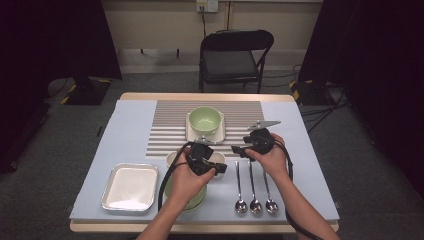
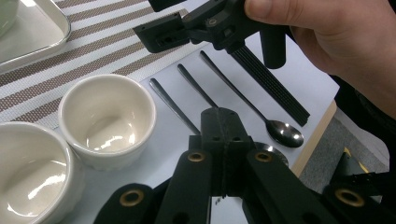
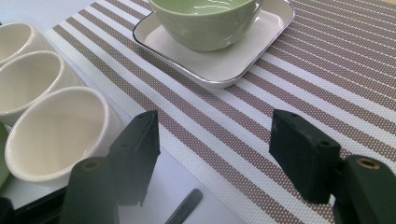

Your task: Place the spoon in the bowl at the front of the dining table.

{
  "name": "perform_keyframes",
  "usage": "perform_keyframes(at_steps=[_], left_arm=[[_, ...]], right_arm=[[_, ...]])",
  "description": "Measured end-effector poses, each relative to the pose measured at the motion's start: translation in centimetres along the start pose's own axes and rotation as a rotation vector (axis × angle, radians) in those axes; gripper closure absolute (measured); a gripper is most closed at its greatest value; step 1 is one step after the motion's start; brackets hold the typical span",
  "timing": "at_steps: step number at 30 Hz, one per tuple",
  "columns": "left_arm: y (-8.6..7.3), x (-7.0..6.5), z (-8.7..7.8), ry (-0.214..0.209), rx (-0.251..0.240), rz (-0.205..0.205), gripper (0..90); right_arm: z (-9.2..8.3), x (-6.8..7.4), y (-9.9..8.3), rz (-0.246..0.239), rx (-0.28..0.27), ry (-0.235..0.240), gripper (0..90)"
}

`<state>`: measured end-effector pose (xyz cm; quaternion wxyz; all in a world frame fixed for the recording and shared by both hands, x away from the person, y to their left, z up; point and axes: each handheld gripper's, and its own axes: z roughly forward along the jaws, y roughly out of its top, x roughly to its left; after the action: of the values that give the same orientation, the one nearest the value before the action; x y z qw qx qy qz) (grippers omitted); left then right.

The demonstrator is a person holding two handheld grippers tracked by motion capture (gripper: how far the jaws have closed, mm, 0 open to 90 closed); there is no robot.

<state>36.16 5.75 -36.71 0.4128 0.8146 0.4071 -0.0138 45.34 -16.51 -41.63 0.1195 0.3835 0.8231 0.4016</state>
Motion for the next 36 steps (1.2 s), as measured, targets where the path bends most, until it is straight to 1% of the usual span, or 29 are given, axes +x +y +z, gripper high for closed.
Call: perform_keyframes(at_steps=[6, 7, 9, 10, 13, 15, 20, 24, 26, 28, 30, 36], left_arm=[[-0.1, -0.1, 0.4, -0.008, 0.008, -0.002, 90.0], [-0.2, -0.2, 0.5, -0.004, 0.005, -0.001, 90.0], [-0.1, -0.3, 0.6, -0.011, 0.008, -0.004, 90.0], [-0.1, -0.3, 0.7, -0.008, 0.012, 0.001, 90.0], [-0.2, -0.5, 0.9, -0.013, 0.014, 0.000, 90.0], [-0.2, -0.6, 1.1, -0.002, 0.015, 0.000, 90.0], [-0.3, -0.7, 1.6, -0.012, 0.021, -0.003, 90.0], [-0.4, -1.0, 1.9, -0.011, 0.025, 0.006, 90.0], [-0.4, -1.2, 2.1, -0.016, 0.026, 0.006, 90.0], [-0.4, -1.3, 2.3, -0.006, 0.028, 0.005, 90.0], [-0.4, -1.4, 2.4, -0.009, 0.025, 0.001, 90.0], [-0.6, -1.8, 2.9, -0.011, 0.035, 0.012, 90.0]], right_arm=[[-0.1, -0.1, -0.1, 0.000, -0.003, -0.003, 33.0], [-0.1, -0.1, -0.1, -0.004, -0.002, 0.000, 33.0], [-0.1, -0.1, -0.1, -0.007, -0.002, 0.001, 33.0], [-0.1, -0.1, -0.1, -0.008, -0.001, 0.001, 32.9], [-0.1, -0.1, -0.2, -0.009, -0.001, -0.002, 33.0], [-0.1, -0.1, -0.2, -0.008, 0.000, -0.001, 33.0], [0.0, 0.0, -0.4, -0.008, 0.005, 0.003, 32.9], [-0.1, 0.0, -0.4, -0.009, 0.004, 0.002, 32.9], [-0.1, 0.0, -0.4, -0.008, 0.003, 0.003, 32.9], [-0.1, 0.0, -0.4, -0.008, 0.002, 0.001, 32.9], [-0.1, 0.0, -0.4, -0.010, 0.002, 0.003, 33.0], [-0.1, 0.0, -0.5, -0.013, 0.002, 0.004, 33.0]])
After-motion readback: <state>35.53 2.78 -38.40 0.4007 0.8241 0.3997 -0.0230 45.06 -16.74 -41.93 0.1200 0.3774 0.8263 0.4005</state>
